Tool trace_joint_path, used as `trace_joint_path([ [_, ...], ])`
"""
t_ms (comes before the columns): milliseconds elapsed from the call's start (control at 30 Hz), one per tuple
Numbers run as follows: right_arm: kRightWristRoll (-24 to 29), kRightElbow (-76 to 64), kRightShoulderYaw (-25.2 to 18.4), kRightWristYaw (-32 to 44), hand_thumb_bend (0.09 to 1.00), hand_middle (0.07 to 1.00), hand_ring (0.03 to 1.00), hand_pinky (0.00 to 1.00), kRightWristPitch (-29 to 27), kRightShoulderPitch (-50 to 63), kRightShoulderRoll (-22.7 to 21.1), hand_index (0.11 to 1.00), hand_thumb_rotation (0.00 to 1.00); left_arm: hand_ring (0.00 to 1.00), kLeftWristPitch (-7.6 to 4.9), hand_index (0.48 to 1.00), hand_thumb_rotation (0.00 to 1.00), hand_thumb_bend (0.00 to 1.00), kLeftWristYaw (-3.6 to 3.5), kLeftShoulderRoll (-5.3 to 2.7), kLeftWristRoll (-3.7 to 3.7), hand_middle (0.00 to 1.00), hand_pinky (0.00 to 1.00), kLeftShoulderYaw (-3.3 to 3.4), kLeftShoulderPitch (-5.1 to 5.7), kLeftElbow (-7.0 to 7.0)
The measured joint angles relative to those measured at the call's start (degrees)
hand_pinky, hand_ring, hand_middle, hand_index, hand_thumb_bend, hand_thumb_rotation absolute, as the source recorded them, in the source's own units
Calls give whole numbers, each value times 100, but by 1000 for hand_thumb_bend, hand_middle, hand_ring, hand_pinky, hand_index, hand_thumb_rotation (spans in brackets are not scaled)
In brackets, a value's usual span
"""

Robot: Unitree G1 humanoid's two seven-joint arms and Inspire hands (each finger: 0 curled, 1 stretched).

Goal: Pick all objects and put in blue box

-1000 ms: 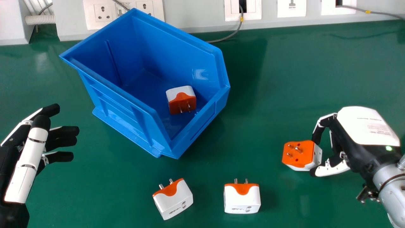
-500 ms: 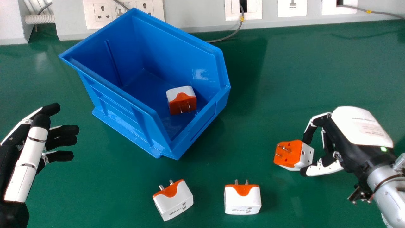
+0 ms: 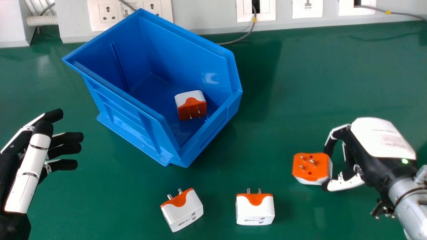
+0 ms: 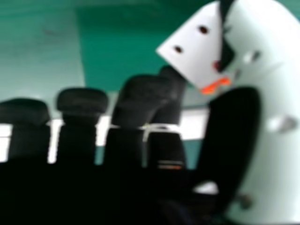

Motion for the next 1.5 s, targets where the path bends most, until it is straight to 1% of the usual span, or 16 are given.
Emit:
trace_joint_path([
  [133,-192,72,66,88,492,160,101,61,169,-9,-6,469,138,692,2,832,890,466,0,0,0,690,621,-1,0,0],
  [200,-287,76,112,189,495,218,149,104,300,-34,-10,470,140,692,2,832,890,464,1,0,1,690,621,-1,2,0],
  [233,-310,66,128,230,495,218,149,104,364,-50,-11,470,140,692,2,832,890,464,2,0,1,690,621,-2,0,0],
  [300,-406,21,150,265,496,284,208,160,439,-60,-11,472,143,691,2,832,890,462,2,-1,2,690,620,-2,-1,0],
  [333,-440,4,155,282,496,284,208,160,475,-60,-11,472,143,691,2,832,890,462,2,-1,1,690,620,-2,-1,0],
  [467,-505,-53,164,355,498,397,320,270,509,-60,-11,479,148,691,3,832,891,461,2,0,1,690,620,-2,1,0],
  [500,-511,-65,165,364,498,397,320,270,515,-60,-11,479,148,691,7,832,891,461,2,0,1,690,620,-2,1,0],
  [600,-518,-85,179,374,498,456,389,332,518,-59,-11,483,150,691,13,832,891,461,2,0,1,690,620,-2,0,0],
  [933,-519,-89,206,407,499,505,437,373,498,-61,-11,488,152,691,13,832,891,462,2,-1,-1,690,620,-2,-25,0],
  [1000,-519,-89,211,408,499,527,462,395,499,-61,-11,489,153,691,13,832,891,462,2,-1,-1,690,619,-2,-25,0],
  [1067,-514,-89,212,422,500,583,519,436,496,-61,-12,491,155,691,13,832,891,462,2,-1,-2,689,619,-2,-25,0],
  [1100,-507,-89,212,434,500,583,519,436,485,-61,-15,491,155,691,13,832,891,462,2,-1,-2,689,619,-2,-25,0],
  [1200,-470,-86,212,472,527,670,601,500,371,-61,-65,611,223,691,12,832,891,462,1,-1,-2,689,619,-2,-25,1],
  [1233,-453,-82,212,491,527,670,601,500,301,-63,-93,611,223,691,12,832,891,462,1,-1,-2,689,619,-2,-25,2],
  [1400,-382,-57,212,655,559,793,736,622,77,-67,-220,748,251,690,12,832,891,463,0,0,-2,689,618,-1,-26,1],
  [1500,-406,-53,212,682,567,821,769,652,92,-85,-229,780,261,690,13,832,891,463,0,-1,-2,689,618,-2,-27,1],
])
